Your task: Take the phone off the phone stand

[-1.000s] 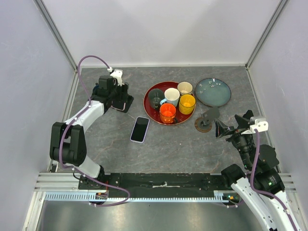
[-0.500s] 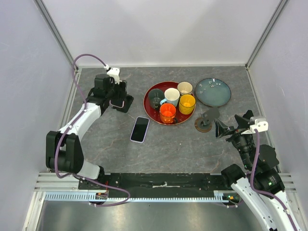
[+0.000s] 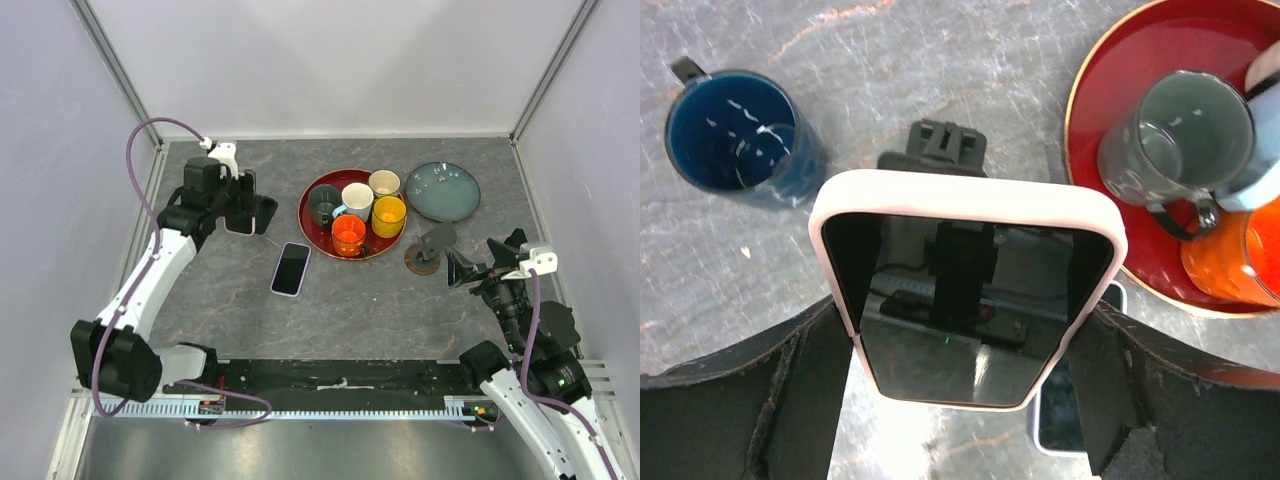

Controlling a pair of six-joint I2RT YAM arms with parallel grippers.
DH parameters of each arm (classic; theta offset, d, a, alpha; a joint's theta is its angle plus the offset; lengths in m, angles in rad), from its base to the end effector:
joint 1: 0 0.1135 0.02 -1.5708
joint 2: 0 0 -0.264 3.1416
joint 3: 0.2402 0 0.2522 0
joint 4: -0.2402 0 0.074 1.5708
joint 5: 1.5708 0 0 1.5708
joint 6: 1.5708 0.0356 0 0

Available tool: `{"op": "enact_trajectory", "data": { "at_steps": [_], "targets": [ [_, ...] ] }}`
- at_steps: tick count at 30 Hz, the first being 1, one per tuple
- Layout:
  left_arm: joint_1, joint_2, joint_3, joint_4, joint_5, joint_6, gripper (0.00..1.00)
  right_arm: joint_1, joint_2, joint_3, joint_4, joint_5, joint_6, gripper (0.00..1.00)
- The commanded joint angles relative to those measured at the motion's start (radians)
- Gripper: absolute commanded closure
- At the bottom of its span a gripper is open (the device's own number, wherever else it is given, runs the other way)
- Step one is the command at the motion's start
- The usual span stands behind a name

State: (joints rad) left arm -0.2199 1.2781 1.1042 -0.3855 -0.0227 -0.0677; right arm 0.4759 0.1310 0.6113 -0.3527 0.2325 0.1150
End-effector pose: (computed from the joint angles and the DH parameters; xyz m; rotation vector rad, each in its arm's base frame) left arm 0.2816 -0.0621 0.3248 0.1488 2.1283 -0.1453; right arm 0.0531 0.0182 0.3282 -0.0705 1.4526 0.3160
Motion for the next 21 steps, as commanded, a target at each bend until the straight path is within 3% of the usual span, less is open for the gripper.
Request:
{"op": "enact_trajectory", "data": {
  "at_steps": [1, 11, 21],
  "targets": [
    [-0.025, -0.092, 0.025, -0.122, -0.026, -0.112, 0.41, 0.006, -0.014, -0.005, 0.032, -0.015, -0.006, 0.02],
    [-0.113, -0.137, -0.044, -0.355, -0.049, -0.193, 0.41, 0.006, -0.028, -0.005, 0.029, -0.018, -0.003, 0.02],
    [-0.171, -0.010, -0.089, -0.437, -0.059, -0.187, 0.39, 0.006, -0.031, -0.005, 0.029, -0.025, -0.002, 0.02]
  ]
}}
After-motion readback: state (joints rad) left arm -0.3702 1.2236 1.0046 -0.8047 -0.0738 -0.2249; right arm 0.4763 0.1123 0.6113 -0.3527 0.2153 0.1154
